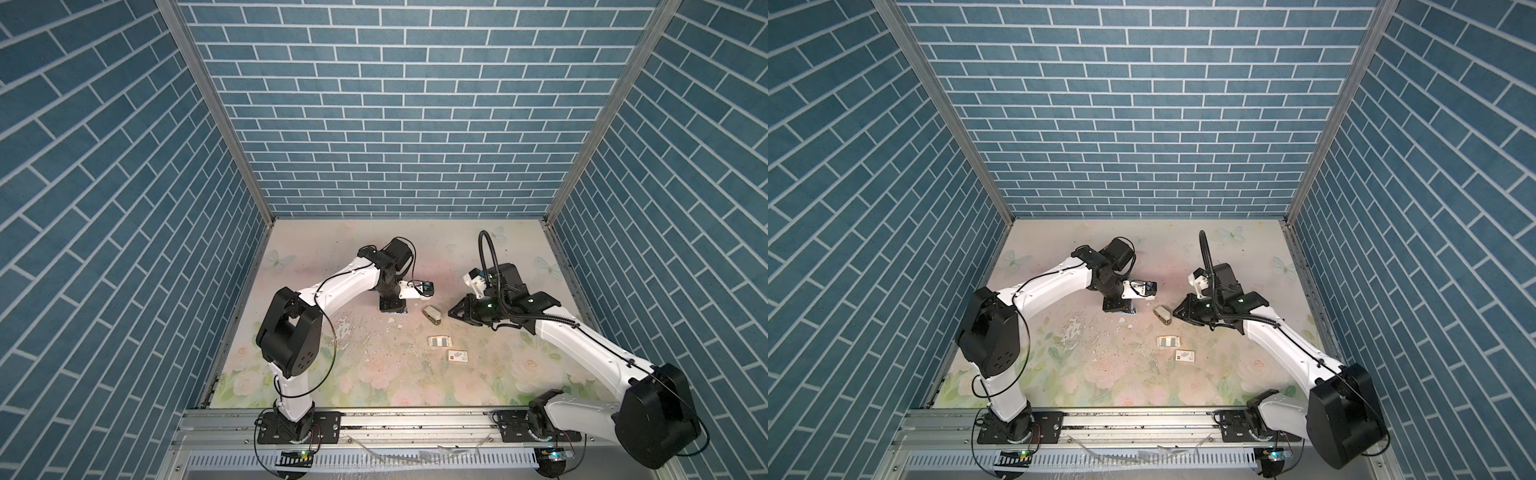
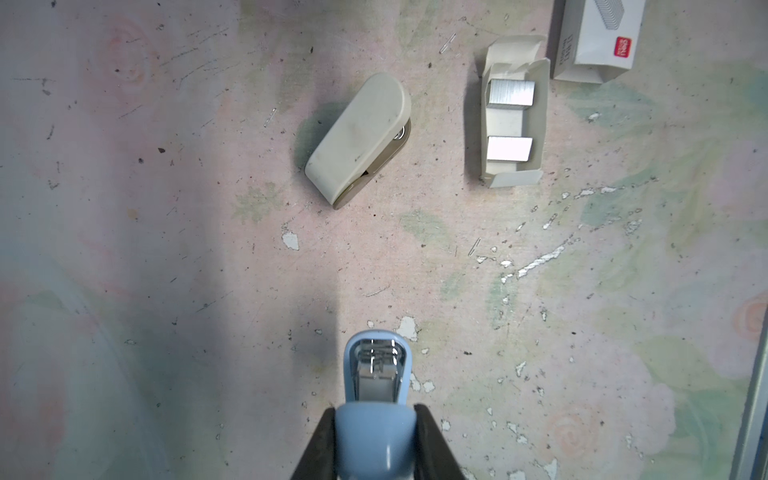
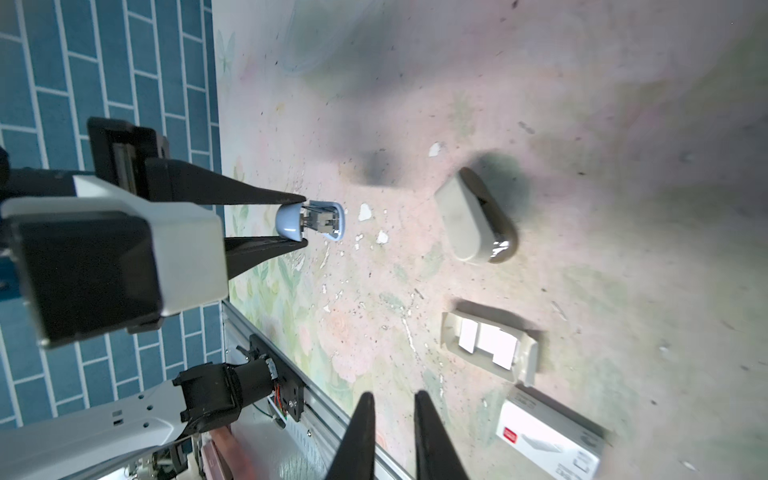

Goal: Load the staples into the stapler
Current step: 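Lift the blue stapler toward the right gripper while the right gripper reaches to its front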

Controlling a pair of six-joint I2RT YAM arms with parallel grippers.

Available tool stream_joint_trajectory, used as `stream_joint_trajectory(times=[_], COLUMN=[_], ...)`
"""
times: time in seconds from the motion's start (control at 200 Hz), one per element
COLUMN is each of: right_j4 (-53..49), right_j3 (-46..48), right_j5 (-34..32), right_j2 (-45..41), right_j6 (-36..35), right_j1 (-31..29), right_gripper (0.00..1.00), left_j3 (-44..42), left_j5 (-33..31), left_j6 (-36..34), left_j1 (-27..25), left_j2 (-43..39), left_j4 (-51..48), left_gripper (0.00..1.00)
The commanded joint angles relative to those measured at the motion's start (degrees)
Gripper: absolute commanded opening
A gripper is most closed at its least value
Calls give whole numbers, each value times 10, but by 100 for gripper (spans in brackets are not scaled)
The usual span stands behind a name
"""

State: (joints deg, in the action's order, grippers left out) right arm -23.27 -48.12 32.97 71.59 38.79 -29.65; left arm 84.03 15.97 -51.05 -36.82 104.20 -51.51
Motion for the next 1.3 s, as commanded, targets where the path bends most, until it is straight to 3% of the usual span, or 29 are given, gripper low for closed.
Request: stream_joint_trajectory(times=[0.0, 0.285, 0.51, 1.295], right_j4=[40, 157, 189, 153], right_j3=[-11, -31, -53, -63], right_j5=[21, 55, 70, 50], right_j2=[25, 114, 159, 188], right_j6=[29, 74, 86, 66], right_j1=[-13, -48, -68, -92], right_gripper=[21, 22, 22, 19], left_j3=[-8, -46, -56, -42], left_j5=[19, 22, 19, 26], left_j6=[33, 47, 47, 78], left_j1=[-4, -22, -33, -43], left_j2=[-22, -72, -84, -109], left_j4=[3, 24, 30, 48], left_gripper=[7, 5, 4, 2])
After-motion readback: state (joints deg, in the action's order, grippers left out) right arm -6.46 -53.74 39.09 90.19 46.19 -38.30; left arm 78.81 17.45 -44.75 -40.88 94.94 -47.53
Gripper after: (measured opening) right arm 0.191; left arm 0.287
